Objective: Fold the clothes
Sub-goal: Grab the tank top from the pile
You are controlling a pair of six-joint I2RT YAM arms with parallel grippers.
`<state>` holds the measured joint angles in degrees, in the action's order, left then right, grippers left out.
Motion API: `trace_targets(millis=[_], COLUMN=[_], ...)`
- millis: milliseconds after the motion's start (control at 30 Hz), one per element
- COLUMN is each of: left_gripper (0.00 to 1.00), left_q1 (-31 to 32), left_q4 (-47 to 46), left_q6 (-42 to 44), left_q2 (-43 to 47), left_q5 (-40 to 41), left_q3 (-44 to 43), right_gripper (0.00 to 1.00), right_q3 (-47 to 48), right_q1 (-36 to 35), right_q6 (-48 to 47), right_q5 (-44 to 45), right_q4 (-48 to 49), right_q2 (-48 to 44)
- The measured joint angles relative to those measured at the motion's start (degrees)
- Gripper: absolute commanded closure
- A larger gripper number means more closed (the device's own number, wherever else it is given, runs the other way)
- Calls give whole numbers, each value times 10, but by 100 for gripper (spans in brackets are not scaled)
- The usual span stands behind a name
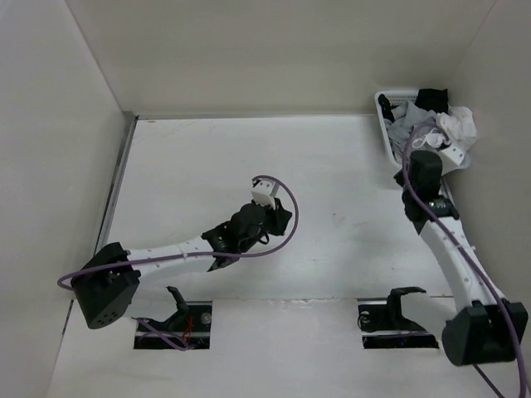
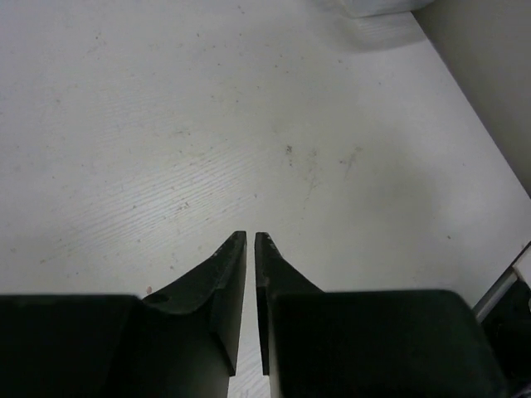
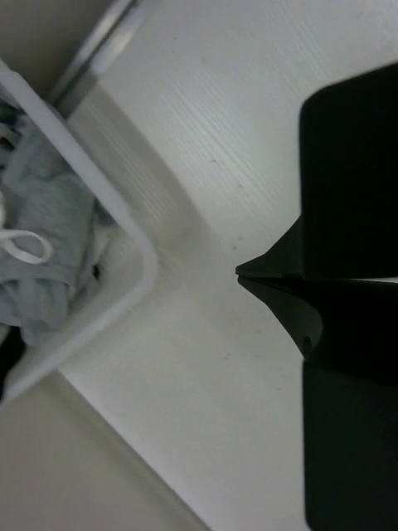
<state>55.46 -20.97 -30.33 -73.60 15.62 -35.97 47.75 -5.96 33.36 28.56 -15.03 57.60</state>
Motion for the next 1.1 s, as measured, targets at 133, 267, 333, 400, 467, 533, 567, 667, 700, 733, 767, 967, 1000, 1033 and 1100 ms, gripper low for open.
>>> trace_targets(millis=[133,267,333,400,467,533,567,667,700,733,767,967,1000,1033,1100], left_gripper=[77,57,54,53,52,52,52,52,52,52,52,52,52,52,53], left_q1=[-1,-24,-39,-52,-59,-63,-64,-67,-69,-70,-71,-83,-85,-86,-90], left_q4=[-27,-43,-52,-62,-71,-80,-83,-94,-99,-102,-105,-113,-114,-115,-119], left_q6=[9,10,9,5,1,-3,-5,-10,-12,-13,-15,-23,-24,-25,-27], left_q2=[0,0,0,-1,-4,-11,-15,-22,-24,-26,-28,-34,-35,-35,-35], left_q5=[-3,-11,-16,-22,-30,-40,-44,-55,-59,-61,-64,-76,-77,-77,-79], left_q3=[18,35,43,49,51,51,51,52,52,52,52,53,53,53,53], right_gripper=[85,64,59,55,53,52,52,54,54,54,55,63,65,68,79], right_q3=[100,219,260,292,316,333,337,343,344,346,347,360,363,365,370], right_q1=[102,166,183,196,204,210,213,221,223,225,226,232,232,233,233], right_q6=[-12,-25,-31,-36,-40,-43,-43,-43,-43,-43,-43,-44,-45,-45,-45], right_q5=[-27,-51,-59,-67,-76,-83,-85,-91,-91,-91,-90,-74,-74,-74,-76], right_q4=[52,87,96,97,97,96,96,94,95,95,95,94,94,94,94], right_q2=[130,279,336,385,424,454,464,480,484,486,487,498,501,505,513])
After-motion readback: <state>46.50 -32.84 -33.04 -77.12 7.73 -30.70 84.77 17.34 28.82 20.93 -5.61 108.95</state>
